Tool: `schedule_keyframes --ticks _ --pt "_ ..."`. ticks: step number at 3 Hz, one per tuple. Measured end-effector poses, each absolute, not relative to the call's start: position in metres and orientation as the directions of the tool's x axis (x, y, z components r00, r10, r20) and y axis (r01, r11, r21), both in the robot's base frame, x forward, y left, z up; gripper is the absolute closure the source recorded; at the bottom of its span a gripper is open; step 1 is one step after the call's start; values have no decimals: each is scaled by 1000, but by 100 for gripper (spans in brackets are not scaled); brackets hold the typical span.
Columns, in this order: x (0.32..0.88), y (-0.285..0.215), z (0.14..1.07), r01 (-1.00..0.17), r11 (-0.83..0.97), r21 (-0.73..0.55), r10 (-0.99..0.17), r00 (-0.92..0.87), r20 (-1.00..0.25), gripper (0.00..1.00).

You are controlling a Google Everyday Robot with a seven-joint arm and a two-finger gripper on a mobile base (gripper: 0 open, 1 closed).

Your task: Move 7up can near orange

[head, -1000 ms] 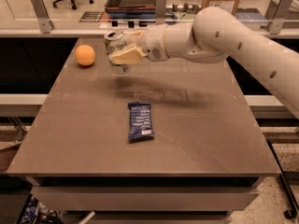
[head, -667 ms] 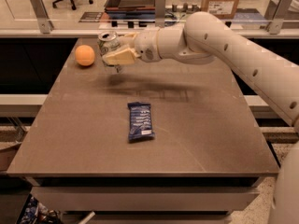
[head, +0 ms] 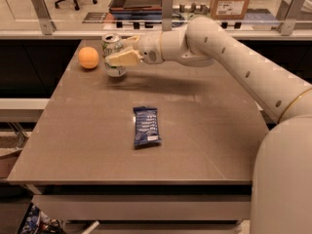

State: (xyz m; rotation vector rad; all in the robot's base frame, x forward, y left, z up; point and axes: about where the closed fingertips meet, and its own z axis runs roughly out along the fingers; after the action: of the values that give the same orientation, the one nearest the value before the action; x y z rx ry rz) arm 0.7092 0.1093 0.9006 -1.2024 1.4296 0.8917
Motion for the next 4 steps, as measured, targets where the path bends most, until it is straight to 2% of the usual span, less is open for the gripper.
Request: schedule_keyframes --ticks 3,4 --pt "733 110 882 -954 277 -118 -275 38 -961 100" --pt "734 110 880 -948 288 -137 -267 58 -962 82"
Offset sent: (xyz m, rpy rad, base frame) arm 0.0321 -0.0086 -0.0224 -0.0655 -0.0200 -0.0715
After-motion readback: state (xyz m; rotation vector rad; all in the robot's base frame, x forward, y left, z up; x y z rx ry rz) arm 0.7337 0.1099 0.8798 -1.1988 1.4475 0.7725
